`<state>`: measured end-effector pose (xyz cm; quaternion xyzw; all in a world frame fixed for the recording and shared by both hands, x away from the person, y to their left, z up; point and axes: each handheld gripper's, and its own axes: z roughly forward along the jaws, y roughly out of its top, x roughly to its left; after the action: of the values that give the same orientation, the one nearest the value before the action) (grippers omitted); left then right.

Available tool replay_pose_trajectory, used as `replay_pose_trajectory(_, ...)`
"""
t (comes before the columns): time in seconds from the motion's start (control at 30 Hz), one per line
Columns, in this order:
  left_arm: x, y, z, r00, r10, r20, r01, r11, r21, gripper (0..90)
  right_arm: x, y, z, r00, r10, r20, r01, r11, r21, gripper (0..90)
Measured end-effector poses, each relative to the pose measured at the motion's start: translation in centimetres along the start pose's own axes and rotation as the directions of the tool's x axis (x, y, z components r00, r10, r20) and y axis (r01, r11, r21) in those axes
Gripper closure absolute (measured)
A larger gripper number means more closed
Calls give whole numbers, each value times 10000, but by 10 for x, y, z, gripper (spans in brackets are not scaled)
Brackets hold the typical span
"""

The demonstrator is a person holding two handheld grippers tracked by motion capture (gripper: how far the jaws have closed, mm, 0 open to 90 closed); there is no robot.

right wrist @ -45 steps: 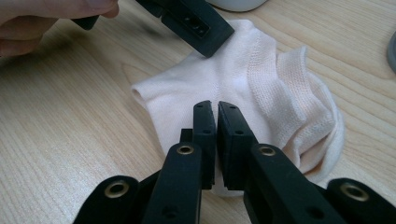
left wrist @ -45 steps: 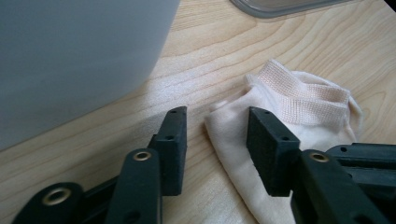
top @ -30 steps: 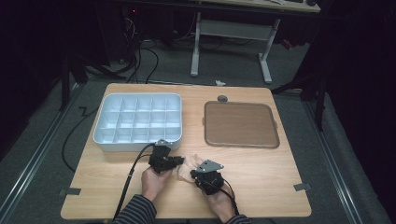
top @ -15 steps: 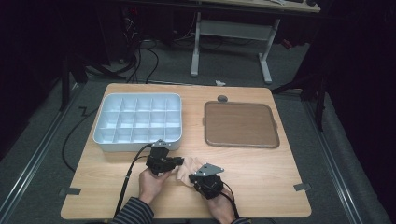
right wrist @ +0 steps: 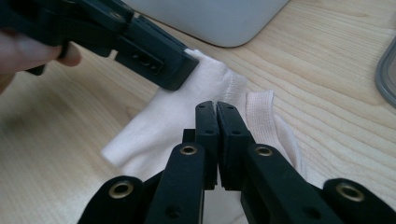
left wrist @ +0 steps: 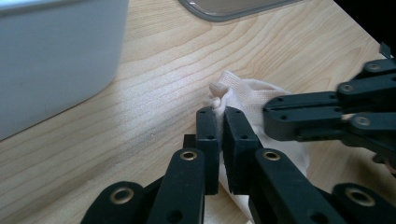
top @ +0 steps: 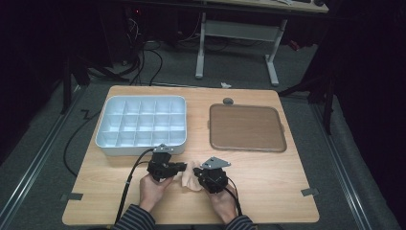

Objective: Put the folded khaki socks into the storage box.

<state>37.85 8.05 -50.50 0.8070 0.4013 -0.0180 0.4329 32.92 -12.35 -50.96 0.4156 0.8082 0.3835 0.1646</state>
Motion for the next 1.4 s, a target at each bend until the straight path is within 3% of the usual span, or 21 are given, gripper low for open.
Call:
replay_pose_trajectory(0.2,-1,0,-3,10000,-13,51,13,10000,-33,858,-6,2,9,9993,163,347,-171,9996,244,889)
replay_pose_trajectory(0.4,-3,-1,-5,9999,33,151,-31,9999,-102,858,-4,1,15,9992,-17,399,-1,9991,433,896)
replay_pose_trajectory(0.73,-3,0,-9,9993,101,348,-88,9993,-369,859,-1,2,20,9999,-143,97,138,9984,540,898)
replay_pose_trajectory(1.13,0,-1,-17,9992,268,304,-249,9978,-618,864,8,9,30,9990,-306,-334,323,9980,545,899)
replay_pose_trajectory(1.4,2,-1,-18,9996,244,169,-235,9984,-516,865,9,11,32,9982,-242,-542,274,9979,592,896)
